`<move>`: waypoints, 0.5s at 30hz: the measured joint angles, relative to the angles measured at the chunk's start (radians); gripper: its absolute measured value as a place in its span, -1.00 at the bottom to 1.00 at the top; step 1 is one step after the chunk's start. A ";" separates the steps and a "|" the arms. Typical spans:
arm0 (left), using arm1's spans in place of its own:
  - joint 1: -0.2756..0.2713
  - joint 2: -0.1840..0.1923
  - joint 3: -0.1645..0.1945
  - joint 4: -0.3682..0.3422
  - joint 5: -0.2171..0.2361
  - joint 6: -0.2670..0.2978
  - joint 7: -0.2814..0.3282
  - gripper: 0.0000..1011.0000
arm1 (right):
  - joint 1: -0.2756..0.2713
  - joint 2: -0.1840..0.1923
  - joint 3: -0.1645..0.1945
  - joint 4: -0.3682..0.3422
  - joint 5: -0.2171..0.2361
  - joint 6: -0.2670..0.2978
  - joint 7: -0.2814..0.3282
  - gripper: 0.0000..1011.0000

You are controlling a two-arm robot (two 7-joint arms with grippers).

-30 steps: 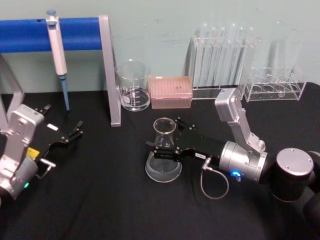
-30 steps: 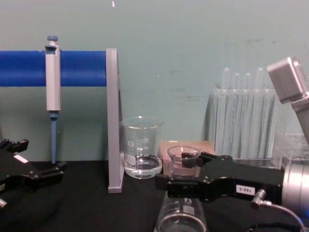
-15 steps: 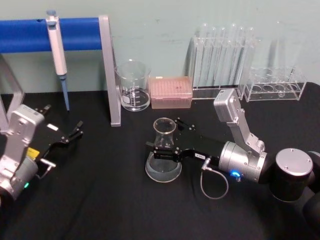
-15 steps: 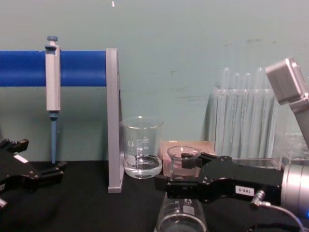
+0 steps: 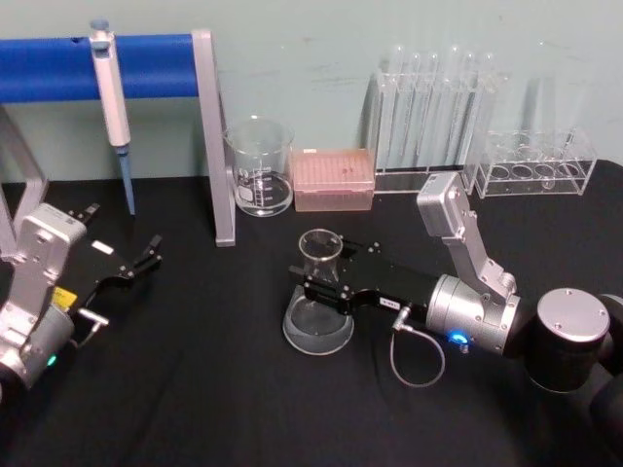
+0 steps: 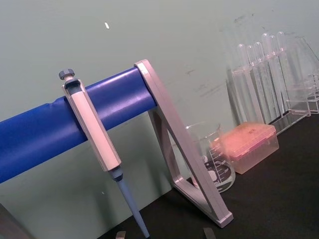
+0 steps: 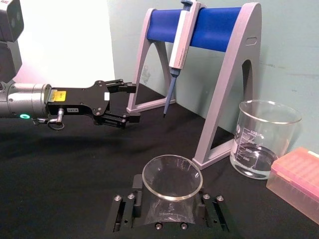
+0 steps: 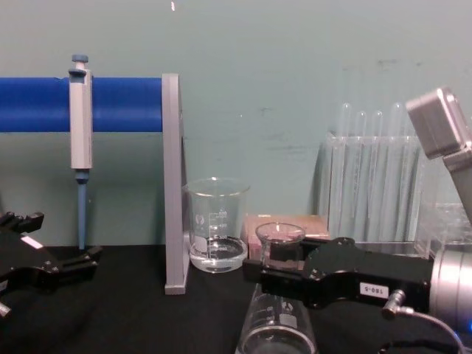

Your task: Grasp the erlenmeyer flask with one hand, shake it three times, then place it back.

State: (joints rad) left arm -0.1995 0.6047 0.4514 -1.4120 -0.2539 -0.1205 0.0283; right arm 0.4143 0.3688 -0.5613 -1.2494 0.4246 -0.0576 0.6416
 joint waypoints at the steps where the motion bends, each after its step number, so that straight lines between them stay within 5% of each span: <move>1: 0.000 0.000 0.000 0.000 0.000 0.000 0.000 0.98 | 0.000 0.000 0.000 0.000 0.000 0.000 0.000 0.17; 6: 0.000 0.000 0.000 0.000 0.000 0.000 0.000 0.98 | 0.000 0.000 0.000 0.000 0.000 0.000 0.000 -0.10; 15: 0.000 0.000 0.000 0.000 0.000 0.000 0.000 0.98 | 0.000 0.000 0.000 0.000 0.001 0.001 0.000 -0.10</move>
State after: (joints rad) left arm -0.1995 0.6047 0.4514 -1.4120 -0.2539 -0.1205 0.0283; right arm 0.4143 0.3688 -0.5612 -1.2494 0.4256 -0.0570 0.6418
